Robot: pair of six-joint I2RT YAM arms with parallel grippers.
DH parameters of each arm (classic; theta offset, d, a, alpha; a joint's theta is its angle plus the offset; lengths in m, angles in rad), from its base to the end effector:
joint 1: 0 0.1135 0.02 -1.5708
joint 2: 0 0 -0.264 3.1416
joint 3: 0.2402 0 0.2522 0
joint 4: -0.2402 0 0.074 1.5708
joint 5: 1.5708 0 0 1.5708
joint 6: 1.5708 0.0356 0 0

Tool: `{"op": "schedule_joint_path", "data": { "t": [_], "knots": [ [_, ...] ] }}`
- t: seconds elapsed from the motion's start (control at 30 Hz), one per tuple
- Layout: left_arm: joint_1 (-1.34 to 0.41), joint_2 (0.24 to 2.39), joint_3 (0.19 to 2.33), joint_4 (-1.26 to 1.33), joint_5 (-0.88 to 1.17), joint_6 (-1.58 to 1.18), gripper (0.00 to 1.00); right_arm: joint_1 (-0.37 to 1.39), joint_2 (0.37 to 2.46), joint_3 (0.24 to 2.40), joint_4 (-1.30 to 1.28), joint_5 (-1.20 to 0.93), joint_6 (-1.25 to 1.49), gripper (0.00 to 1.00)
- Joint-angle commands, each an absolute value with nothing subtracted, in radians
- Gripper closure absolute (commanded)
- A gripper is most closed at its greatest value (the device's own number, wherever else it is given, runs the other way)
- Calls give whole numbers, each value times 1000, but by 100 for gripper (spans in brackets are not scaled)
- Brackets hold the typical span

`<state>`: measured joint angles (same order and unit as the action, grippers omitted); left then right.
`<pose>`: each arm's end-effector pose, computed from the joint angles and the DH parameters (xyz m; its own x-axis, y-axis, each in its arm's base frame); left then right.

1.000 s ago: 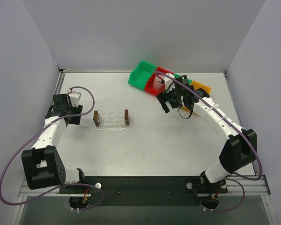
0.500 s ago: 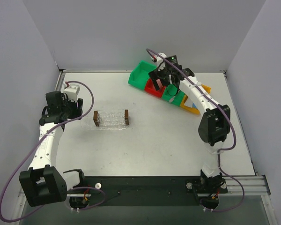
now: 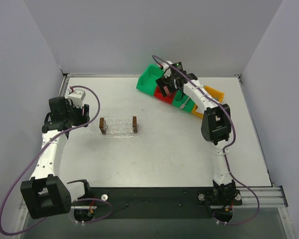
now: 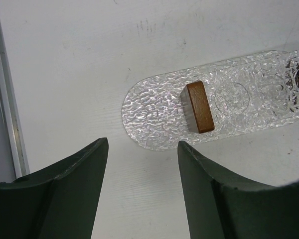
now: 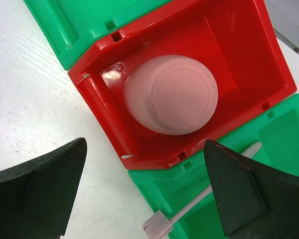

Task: Prepare toiletry sets of a toothbrush and toothpaste on the tray

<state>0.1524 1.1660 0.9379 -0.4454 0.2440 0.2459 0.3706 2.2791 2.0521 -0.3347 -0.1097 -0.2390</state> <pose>0.2514 0.0299 0.2915 -0.5884 0.1486 -0.7948 0.1882 0.9811 0.0441 0.4987 0.1979 0.2591 -0.3767 -0.3988 -0.8361 -0.5512 0.8219 -0.1437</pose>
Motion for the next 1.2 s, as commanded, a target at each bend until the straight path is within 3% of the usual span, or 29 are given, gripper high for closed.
{"op": "schedule_joint_path", "data": {
  "t": [0.0,1.0,1.17],
  "knots": [
    [155,1177,954,-403,270,239,32,353,2286,2118,-321,-123,-241,3],
    [140,1235,959,-361,255,225,32,330,2445,2278,-336,-184,-265,4],
    [140,1244,959,-357,253,227,32,331,2456,2289,-339,-186,-271,9]
  ]
}}
